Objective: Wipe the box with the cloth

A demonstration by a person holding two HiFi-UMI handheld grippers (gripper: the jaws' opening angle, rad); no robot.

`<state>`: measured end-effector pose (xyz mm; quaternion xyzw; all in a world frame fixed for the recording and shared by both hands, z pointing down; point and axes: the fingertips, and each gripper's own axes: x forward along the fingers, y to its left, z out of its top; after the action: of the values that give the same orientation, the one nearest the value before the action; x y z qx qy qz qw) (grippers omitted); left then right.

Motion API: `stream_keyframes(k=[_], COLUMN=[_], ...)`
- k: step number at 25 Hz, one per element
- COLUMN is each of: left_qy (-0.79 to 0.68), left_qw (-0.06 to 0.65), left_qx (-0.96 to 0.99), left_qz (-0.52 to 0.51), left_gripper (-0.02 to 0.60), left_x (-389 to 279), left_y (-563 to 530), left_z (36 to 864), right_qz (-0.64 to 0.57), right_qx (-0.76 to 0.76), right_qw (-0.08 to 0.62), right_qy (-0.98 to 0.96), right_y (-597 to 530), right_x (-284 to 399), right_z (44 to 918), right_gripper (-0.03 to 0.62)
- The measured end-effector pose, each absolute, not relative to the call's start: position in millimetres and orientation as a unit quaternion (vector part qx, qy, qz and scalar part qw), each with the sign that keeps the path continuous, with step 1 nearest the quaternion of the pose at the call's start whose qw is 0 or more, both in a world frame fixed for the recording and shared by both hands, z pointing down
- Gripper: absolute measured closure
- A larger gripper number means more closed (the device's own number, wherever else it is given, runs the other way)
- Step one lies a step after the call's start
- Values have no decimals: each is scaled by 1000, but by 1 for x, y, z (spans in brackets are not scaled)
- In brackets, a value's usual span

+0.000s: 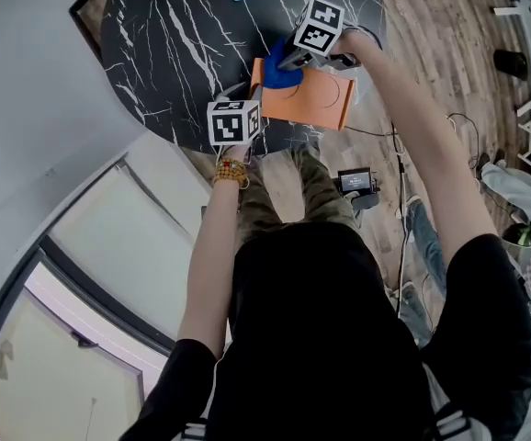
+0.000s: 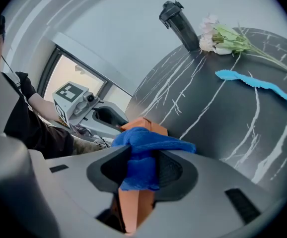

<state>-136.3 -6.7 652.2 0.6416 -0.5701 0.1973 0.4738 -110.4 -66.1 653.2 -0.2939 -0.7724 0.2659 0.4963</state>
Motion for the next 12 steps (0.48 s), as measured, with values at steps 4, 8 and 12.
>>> stream_keyframes(k=[4,8,12], left_qy=[-564,-576,-592], left_qw=[492,471,458], left_qx=[636,633,625], left_qz=[186,215,224], left_gripper=[474,479,502], left_x=[-136,-136,-136], left_y=[-6,-7,-8], left_z=[653,652,651], right_qz=[275,282,281], right_qx=[-289,-281,-276], right_qw=[491,486,493], right_qy=[-774,-778,-776], right_y=[-67,-67,-69], right_x=[-90,-70,-45], right_z=[654,654,655], right_gripper=[460,460,461])
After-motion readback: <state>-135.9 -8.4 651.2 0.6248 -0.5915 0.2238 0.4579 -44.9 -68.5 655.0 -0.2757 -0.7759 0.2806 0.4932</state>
